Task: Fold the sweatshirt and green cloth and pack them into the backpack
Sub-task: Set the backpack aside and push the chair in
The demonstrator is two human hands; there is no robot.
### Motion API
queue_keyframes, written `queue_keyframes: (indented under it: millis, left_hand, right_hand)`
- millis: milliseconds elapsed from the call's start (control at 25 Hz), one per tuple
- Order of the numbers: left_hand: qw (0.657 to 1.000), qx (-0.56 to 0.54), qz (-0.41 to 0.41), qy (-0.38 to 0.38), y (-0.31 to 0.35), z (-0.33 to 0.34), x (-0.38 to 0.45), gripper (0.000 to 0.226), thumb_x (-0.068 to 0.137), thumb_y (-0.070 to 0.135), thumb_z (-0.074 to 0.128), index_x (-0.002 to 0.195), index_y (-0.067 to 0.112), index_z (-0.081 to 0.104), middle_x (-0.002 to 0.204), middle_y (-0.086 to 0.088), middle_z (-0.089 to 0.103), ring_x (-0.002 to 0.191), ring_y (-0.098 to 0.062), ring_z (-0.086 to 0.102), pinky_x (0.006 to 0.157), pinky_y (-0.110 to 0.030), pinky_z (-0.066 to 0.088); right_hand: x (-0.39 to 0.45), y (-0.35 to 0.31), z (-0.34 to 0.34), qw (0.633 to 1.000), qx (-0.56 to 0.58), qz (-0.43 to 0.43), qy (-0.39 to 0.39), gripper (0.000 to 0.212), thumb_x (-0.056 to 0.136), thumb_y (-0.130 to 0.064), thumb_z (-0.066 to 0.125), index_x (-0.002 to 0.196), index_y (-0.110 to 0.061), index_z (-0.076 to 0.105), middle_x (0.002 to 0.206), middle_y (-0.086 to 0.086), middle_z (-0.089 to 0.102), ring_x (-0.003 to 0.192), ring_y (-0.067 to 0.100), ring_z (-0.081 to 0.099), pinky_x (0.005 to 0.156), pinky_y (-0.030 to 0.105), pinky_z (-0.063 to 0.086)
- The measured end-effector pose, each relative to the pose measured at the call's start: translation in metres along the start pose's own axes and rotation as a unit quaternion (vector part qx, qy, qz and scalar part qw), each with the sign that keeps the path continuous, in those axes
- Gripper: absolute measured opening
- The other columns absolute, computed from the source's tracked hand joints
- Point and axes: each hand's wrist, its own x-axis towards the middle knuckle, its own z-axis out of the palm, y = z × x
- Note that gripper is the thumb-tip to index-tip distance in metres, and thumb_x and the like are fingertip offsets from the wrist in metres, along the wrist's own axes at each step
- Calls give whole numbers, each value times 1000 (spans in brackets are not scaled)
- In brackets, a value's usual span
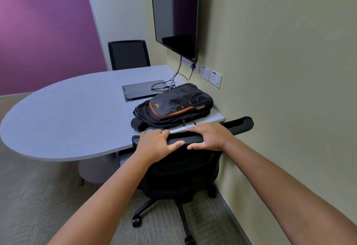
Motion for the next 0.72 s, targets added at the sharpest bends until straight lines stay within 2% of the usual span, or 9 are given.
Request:
queue_keyframes:
  millis: [80,320,520,640,720]
  left_hand:
    - [1000,1,3,12,-6,1,4,121,46,91,-21,113,25,55,109,2,63,101,-23,58,82,-39,38]
    - [999,-25,-5,28,-13,-3,-5,120,47,90,-21,108,25,59,101,5,64,98,-19,58,78,-35,35]
    - [998,-45,-10,30,-3,-9,-29,119,46,91,-22,101,22,59,93,4,60,93,-19,57,75,-34,31]
    - [999,-23,-15,31,3,-12,-49,116,48,90,-20,101,21,57,99,3,58,98,-22,53,80,-36,34]
    - [999,2,-24,25,8,-13,-64,105,56,89,-8,105,21,55,106,1,58,102,-25,51,83,-39,35]
  right_hand:
    - [5,-2,3,1000,-1,6,6,92,60,-86,28,134,-35,44,132,-7,56,121,14,51,95,33,43]
    - [4,-16,3,1000,1,8,-1,88,65,-85,28,136,-36,41,131,-7,56,121,15,50,94,33,41]
    - [-15,-24,6,1000,0,-2,-3,98,61,-92,22,138,-34,39,137,-7,52,124,14,47,100,33,39]
    - [-30,-31,8,1000,2,-7,13,96,63,-91,14,138,-36,38,135,-9,54,123,12,49,99,32,40]
    - [-40,-37,8,1000,2,-16,16,96,63,-92,13,138,-37,38,133,-10,55,121,11,50,98,31,41]
